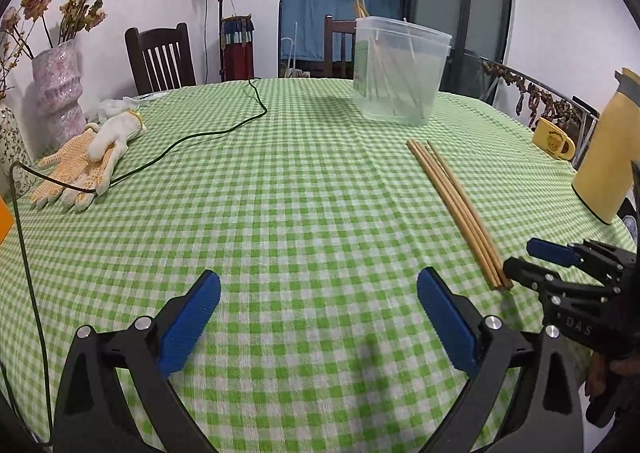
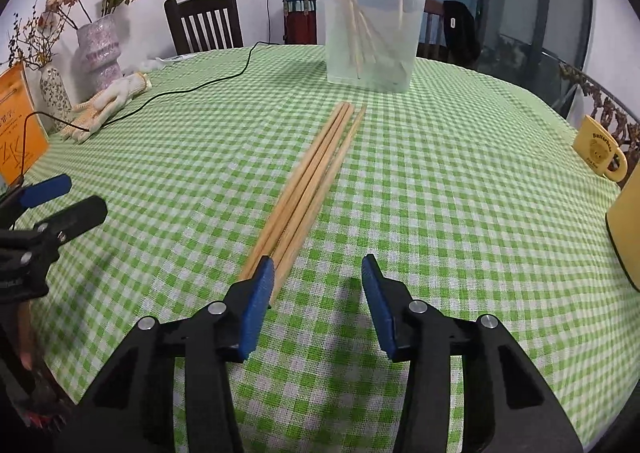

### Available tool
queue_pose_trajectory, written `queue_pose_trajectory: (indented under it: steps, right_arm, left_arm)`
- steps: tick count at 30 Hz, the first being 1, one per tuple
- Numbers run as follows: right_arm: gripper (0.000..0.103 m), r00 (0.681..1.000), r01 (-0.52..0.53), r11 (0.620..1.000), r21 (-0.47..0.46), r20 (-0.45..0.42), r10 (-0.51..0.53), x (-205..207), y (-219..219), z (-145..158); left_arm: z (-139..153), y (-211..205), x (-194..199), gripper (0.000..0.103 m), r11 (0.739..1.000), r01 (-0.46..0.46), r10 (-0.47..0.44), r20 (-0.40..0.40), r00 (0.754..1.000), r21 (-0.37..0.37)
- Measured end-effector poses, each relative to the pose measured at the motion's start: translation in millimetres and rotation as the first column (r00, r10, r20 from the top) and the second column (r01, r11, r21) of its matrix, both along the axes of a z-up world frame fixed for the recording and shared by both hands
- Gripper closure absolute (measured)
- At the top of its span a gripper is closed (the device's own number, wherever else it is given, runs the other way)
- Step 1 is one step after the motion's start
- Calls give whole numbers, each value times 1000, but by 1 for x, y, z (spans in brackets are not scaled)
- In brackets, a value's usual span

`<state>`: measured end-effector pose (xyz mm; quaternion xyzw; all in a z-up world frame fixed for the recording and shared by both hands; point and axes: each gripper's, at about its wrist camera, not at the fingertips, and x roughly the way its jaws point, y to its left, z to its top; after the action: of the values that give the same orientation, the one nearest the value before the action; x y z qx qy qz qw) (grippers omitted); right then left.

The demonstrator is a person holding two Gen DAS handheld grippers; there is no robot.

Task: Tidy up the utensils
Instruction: 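Close the right tool on a wooden chopstick from the pile, then close the left tool on a chopstick while the right tool holds its chopstick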

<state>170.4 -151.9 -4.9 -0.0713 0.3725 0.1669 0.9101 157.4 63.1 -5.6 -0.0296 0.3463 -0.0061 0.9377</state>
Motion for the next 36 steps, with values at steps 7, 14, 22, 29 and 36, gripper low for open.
queue_pose_trajectory:
  steps: [7,14,22,29,36]
  right_arm:
    - [89,1000,23,1000,-11,-21,-23,4,-6,-4]
    - [96,998,55,998,-29,-14,-56,-1,-29,-2]
    - [96,988,151,988,17,-9,-151,-4,-80,-2]
    - [96,986,166,982,87,-16,-165,-9,-103,-6]
    - [96,989,145,983,112,-7,-145,-8,-104,-6]
  left_arm:
    - [1,-4,15,8,1000,6,-6,-15,1000,-12]
    - [-2,-34,32,8,996,84,-84,-60,995,-10]
    - [-11,-90,67,8,989,144,-139,-147,979,23]
    - [-22,-108,84,7,989,148,-139,-218,966,24]
    - [-24,-103,84,6,992,119,-107,-231,967,39]
